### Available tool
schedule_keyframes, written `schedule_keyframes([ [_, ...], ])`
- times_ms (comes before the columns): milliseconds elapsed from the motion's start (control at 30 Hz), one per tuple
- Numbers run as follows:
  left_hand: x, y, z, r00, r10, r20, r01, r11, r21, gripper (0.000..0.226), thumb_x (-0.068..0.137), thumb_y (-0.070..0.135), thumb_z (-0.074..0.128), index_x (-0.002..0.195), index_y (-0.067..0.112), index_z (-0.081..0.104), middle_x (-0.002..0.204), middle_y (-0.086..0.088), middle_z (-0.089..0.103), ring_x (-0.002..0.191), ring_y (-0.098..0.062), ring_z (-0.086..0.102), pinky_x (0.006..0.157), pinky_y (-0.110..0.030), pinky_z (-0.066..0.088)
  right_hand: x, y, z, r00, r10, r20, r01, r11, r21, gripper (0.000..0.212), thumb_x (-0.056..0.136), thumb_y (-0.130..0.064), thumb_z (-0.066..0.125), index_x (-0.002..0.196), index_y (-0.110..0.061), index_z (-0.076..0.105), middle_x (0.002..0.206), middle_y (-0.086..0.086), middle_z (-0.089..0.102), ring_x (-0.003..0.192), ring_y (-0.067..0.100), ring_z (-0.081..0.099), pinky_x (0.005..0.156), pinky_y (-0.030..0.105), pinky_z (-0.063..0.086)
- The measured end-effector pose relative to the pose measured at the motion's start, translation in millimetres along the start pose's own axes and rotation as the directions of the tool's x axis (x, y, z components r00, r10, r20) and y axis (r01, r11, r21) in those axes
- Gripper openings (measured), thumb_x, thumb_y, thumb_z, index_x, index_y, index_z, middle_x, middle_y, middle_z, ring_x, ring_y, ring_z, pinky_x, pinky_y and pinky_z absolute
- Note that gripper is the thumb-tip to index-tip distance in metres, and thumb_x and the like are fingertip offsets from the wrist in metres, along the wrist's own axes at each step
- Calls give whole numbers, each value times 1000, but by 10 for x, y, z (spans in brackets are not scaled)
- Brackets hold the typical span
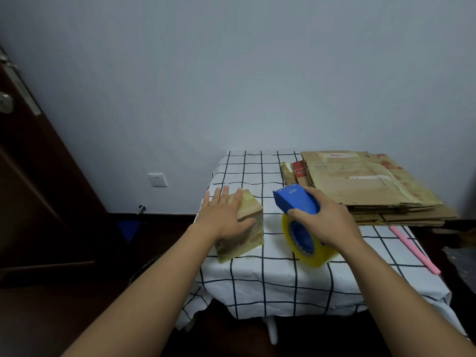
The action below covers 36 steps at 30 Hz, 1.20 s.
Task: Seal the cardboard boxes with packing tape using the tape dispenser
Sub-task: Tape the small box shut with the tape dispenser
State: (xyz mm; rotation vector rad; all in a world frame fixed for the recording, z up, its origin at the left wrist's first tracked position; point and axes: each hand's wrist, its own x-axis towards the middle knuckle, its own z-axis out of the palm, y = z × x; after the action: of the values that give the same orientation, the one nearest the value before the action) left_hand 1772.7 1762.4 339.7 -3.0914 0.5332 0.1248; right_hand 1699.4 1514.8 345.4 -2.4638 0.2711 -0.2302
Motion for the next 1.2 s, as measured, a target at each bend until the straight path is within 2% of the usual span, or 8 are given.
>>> schedule_keyframes([
  [100, -42, 51, -88, 987, 16, -162, -30, 996, -81, 84, 92, 69, 34, 157, 24, 7, 165, -8, 6, 151, -27, 2, 121, -46, -2, -59, -56, -113, 997, -71, -5, 71, 997, 34, 76, 67, -78, 55, 136, -55, 33, 112, -10, 56, 91, 19, 58, 72, 40, 56],
  [200, -97, 144, -261, 920, -105, -378, -105, 863, -495, 45, 97, 46, 47, 138, 26, 51, 143, 2, 51, 129, -17, 46, 106, -35, 36, -159, -104, -217, 987, -159, -17, 160, 984, 80, 78, 62, -81, 53, 134, -59, 33, 115, -12, 56, 93, 20, 59, 74, 42, 57],
  [300, -180, 230, -461, 939, -213, -269, -135, 492, -860, 22, 98, 45, 50, 97, 32, 67, 98, 12, 70, 89, -7, 65, 81, -28, 51, -261, -123, -263, 967, -255, -20, 256, 959, 119, 78, 63, -81, 54, 134, -59, 33, 119, -11, 57, 95, 20, 60, 76, 45, 57],
  [400, -260, 272, -541, 996, -81, -40, -20, 239, -971, 43, 94, 58, 50, 101, 21, 70, 87, 5, 73, 71, -7, 65, 69, -26, 53, -327, -141, -270, 944, -330, -18, 329, 932, 151, 79, 64, -82, 56, 135, -59, 31, 122, -13, 55, 98, 18, 59, 78, 40, 57],
  [467, -297, 273, -534, 999, -8, 42, 43, 166, -985, 49, 90, 62, 54, 102, 18, 72, 89, 1, 73, 74, -10, 65, 70, -24, 52, -350, -159, -271, 928, -373, -11, 370, 914, 166, 79, 64, -81, 58, 136, -59, 31, 123, -15, 53, 98, 15, 60, 77, 37, 57],
  [733, -406, 197, -496, 992, 95, 83, 72, 113, -991, 23, 96, 39, 59, 95, 22, 75, 100, -3, 73, 85, -13, 65, 70, -24, 50, -372, -228, -263, 889, -457, -10, 444, 858, 258, 75, 64, -79, 63, 131, -64, 33, 120, -35, 48, 102, 8, 61, 75, 30, 58],
  [900, -417, 168, -540, 985, 87, 151, 162, -139, -977, 19, 97, 18, 54, 92, 11, 72, 86, -8, 71, 73, -18, 69, 63, -26, 55, -367, -233, -231, 890, -456, -7, 437, 847, 303, 75, 64, -76, 66, 131, -61, 36, 119, -33, 49, 101, 9, 61, 77, 35, 59],
  [1200, -340, 129, -564, 982, -13, 188, 188, 116, -975, 15, 95, 2, 57, 88, 0, 71, 72, -10, 68, 58, -11, 61, 54, -19, 51, -393, -234, -207, 881, -470, 59, 441, 860, 258, 77, 65, -79, 62, 134, -58, 35, 121, -32, 50, 100, 4, 59, 75, 27, 55],
])
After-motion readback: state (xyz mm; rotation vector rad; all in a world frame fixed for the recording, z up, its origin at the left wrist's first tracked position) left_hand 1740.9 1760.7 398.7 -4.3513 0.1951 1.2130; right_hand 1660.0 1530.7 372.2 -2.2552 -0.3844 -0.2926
